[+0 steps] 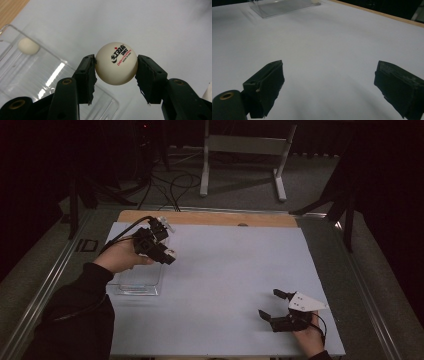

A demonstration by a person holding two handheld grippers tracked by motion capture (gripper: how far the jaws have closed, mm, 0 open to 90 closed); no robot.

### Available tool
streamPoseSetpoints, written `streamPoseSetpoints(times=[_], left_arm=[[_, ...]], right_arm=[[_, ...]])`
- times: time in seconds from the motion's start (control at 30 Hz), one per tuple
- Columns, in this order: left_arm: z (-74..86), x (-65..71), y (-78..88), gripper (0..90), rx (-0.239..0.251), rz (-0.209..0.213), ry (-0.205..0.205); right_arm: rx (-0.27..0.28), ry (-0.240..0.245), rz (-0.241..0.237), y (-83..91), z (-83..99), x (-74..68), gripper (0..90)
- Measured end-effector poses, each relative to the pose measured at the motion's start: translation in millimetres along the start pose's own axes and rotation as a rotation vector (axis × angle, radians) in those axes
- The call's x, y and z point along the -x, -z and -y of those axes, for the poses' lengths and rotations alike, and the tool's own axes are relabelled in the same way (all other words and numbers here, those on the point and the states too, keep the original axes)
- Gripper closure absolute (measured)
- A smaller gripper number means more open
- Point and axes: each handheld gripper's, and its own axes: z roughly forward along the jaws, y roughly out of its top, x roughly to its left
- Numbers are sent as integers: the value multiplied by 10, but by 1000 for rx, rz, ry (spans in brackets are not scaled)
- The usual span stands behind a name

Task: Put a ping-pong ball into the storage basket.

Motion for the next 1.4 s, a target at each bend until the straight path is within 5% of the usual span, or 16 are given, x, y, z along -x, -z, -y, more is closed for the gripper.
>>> streamPoseSetpoints(times=[0.73,1.4], left_arm=[[331,-274,15,516,-8,-21,97],[523,-385,-269,515,-15,-32,141]], right_arm=[[-4,0,0,-8,1,-2,90],[-5,1,3,-4,1,-1,90]])
